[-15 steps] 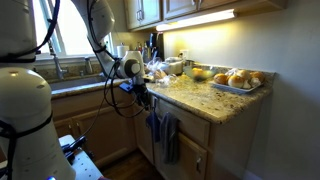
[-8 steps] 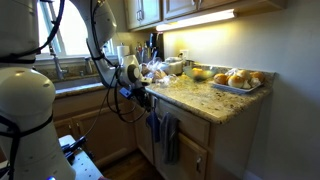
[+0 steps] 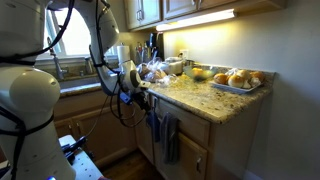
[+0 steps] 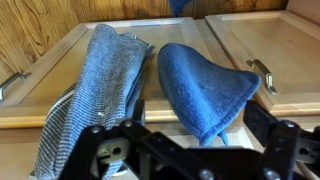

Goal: Place the left blue cloth onto the kitchen counter

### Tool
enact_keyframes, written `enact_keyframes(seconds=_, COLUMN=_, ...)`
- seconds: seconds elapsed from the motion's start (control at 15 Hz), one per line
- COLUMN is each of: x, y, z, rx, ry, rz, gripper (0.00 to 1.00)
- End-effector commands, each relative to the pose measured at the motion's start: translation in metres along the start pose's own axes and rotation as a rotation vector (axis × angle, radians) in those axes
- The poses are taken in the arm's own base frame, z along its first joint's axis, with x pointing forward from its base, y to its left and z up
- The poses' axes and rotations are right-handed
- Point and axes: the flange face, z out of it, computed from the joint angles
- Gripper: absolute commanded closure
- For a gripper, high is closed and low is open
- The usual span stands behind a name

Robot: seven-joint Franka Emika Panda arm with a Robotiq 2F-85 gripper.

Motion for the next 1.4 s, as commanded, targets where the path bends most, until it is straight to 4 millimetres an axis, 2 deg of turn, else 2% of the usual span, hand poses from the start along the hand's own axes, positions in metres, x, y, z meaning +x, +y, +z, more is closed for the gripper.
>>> enact_keyframes(seconds=0.0, x=-0.002, y=-0.001, z=0.002, rx=-0.001, ry=-0.004, rz=-0.002, gripper=0.00)
enact_keyframes(seconds=0.47, x=0.000, y=-0.004, z=0.005, rx=-0.002, ry=0.002, rz=-0.003, gripper=0.00)
enact_keyframes(seconds=0.8, x=-0.003, y=-0.023, z=0.009, rx=-0.018, ry=0.015, rz=-0.043, gripper=0.00)
enact_keyframes(seconds=1.07, x=-0.011, y=-0.040, z=0.021, rx=-0.005, ry=0.022, rz=-0.082, gripper=0.00)
enact_keyframes(seconds=1.33, x=-0.013, y=-0.045, z=0.033, rx=-0.014, ry=0.050, rz=-0.090, gripper=0.00)
